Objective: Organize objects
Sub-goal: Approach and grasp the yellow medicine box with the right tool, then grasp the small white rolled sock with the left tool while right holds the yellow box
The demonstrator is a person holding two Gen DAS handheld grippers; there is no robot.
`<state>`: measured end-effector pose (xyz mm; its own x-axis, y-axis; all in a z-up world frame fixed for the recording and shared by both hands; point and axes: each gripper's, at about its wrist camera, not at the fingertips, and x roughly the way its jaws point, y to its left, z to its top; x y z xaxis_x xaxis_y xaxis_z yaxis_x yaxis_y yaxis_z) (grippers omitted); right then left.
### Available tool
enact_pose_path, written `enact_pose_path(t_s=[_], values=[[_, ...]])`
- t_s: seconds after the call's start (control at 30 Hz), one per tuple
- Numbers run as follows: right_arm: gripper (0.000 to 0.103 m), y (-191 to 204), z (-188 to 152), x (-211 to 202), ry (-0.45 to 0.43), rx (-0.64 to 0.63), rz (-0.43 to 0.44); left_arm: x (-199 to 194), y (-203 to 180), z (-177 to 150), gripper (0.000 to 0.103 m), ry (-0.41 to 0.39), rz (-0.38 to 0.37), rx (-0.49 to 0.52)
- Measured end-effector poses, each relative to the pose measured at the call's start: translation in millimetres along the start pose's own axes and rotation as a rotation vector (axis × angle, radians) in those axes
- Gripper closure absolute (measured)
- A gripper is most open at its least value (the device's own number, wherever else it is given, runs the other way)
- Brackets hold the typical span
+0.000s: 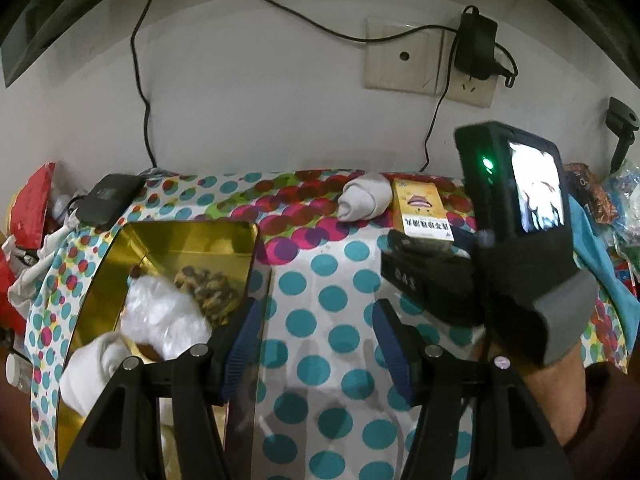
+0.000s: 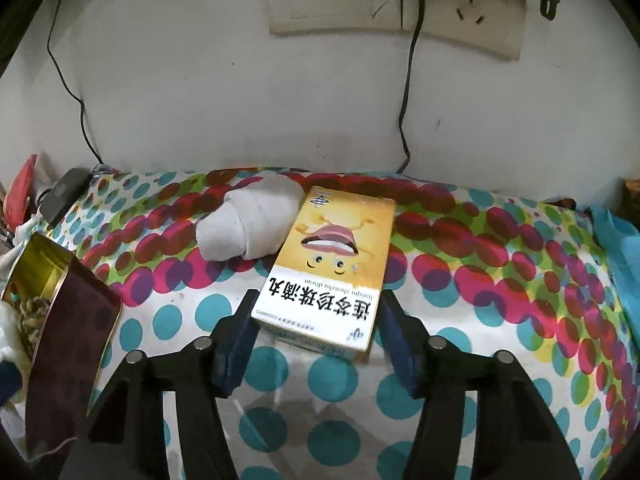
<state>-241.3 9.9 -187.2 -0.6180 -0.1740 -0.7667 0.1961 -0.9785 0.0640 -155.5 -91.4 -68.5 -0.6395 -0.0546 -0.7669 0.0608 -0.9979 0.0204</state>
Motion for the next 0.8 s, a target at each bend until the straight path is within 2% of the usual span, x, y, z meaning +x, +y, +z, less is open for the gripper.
enact_pose_path(t_s=[0.27,0.57,0.67,0.8], values=[[0.052,-30,-15,-16,-0.003,-0.026,0.001,27,-15,24,0.043,-0.016,0.009,0.038],[0.052,-73,-35,-37,0.000,-0.009,-0.005,70,-44,59,0.043,-0.001,-0.063,0.091],[0.052,-80,-40,-42,0.001,-0.014,-0.005,89,-48,70,0.043,0.010,-0.013,0.101],[0.052,-87,-44,-46,0.001,-0.008,0.004,110,-56,78,0.043,0.033,0.006,0.131]])
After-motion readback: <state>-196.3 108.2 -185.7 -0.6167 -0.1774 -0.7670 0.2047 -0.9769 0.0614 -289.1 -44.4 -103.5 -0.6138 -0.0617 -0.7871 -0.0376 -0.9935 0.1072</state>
